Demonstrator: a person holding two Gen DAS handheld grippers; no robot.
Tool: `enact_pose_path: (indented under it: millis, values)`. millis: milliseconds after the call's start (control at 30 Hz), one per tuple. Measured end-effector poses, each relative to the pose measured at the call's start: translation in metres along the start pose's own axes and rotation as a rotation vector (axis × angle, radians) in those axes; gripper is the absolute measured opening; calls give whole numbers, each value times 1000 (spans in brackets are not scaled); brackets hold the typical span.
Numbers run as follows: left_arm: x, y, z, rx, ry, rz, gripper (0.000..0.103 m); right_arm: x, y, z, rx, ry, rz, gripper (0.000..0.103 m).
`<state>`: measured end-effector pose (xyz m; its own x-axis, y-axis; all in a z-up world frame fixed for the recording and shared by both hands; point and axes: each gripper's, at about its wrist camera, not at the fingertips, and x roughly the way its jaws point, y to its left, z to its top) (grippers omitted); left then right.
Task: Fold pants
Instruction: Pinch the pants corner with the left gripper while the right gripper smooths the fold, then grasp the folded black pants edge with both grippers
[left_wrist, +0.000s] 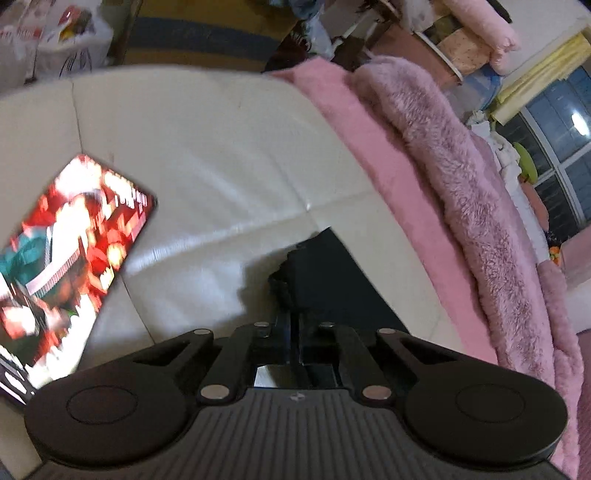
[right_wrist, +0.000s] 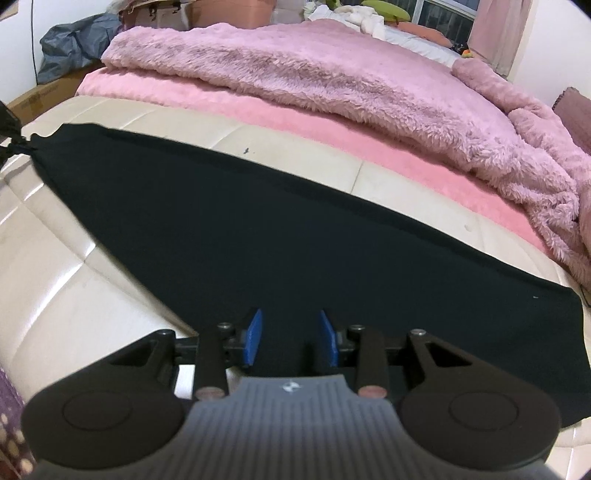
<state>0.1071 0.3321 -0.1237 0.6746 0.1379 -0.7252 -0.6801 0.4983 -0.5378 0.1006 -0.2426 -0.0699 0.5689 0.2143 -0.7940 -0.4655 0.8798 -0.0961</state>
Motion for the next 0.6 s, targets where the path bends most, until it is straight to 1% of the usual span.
enact_pose_path:
  millis: [133,233,333,433,500,600]
  values:
    - [-13,-15,6,77,9,-6,3,5,3,7,9,-16,27,30]
    - [-30,-44,1,151,-13,-43,3,10,9,10,7,-19,47,30]
    - [-48,-85,-9,249,-28,-99,3,13,11,13,2,-28,65,30]
    - [-63,-126,-26,357,-43,-152,2,13,9,13,11,-36,75,30]
    - [-71,-155,-45,439,-41,-193,2,13,6,13,33,-39,78,30]
    - [-77,-194,-83,590,-55,-222,3,13,-1,9,71,-40,81,30]
